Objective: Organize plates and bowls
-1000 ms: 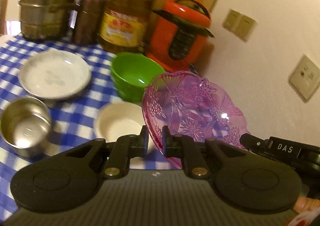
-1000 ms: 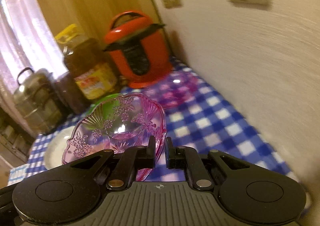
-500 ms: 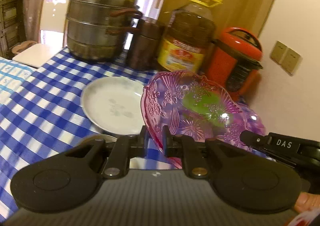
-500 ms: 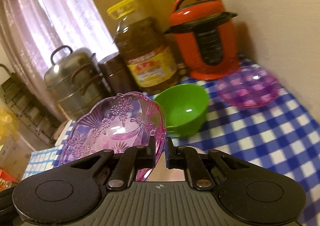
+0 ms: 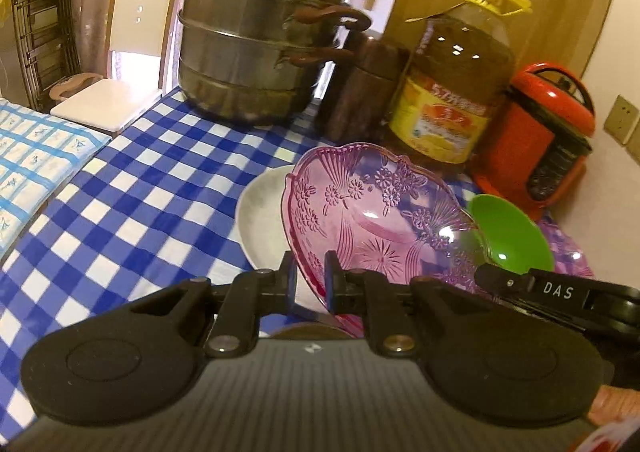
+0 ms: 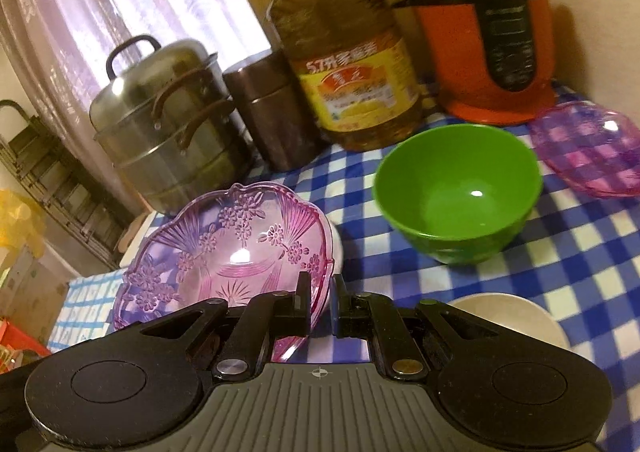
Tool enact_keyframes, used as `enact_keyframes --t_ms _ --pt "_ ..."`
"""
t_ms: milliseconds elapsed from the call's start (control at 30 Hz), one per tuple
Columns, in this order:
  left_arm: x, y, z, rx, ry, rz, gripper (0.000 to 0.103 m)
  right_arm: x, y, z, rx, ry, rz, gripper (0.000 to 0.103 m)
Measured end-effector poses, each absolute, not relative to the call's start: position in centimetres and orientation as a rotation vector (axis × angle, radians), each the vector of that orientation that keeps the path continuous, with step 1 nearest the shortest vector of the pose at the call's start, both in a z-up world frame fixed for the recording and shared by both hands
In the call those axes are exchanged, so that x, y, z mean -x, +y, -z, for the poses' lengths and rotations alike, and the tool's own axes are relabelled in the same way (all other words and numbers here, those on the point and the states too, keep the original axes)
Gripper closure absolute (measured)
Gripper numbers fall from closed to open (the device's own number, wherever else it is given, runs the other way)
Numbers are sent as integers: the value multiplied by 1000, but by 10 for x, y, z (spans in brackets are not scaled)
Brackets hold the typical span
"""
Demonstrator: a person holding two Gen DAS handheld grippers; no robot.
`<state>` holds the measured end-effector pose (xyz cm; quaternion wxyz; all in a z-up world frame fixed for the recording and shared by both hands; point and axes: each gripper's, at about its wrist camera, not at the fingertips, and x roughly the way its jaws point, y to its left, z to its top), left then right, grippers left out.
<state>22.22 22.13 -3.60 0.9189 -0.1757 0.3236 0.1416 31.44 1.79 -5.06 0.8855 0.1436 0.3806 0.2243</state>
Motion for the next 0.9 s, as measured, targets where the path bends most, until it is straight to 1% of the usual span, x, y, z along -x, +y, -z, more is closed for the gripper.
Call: enact_keyframes --t_ms 467,900 --pt "-275 257 71 295 737 -300 90 -364 65 86 -233 842 -484 94" --pt "-294 267 92 272 795 -288 90 -375 81 99 -128 862 -495 93"
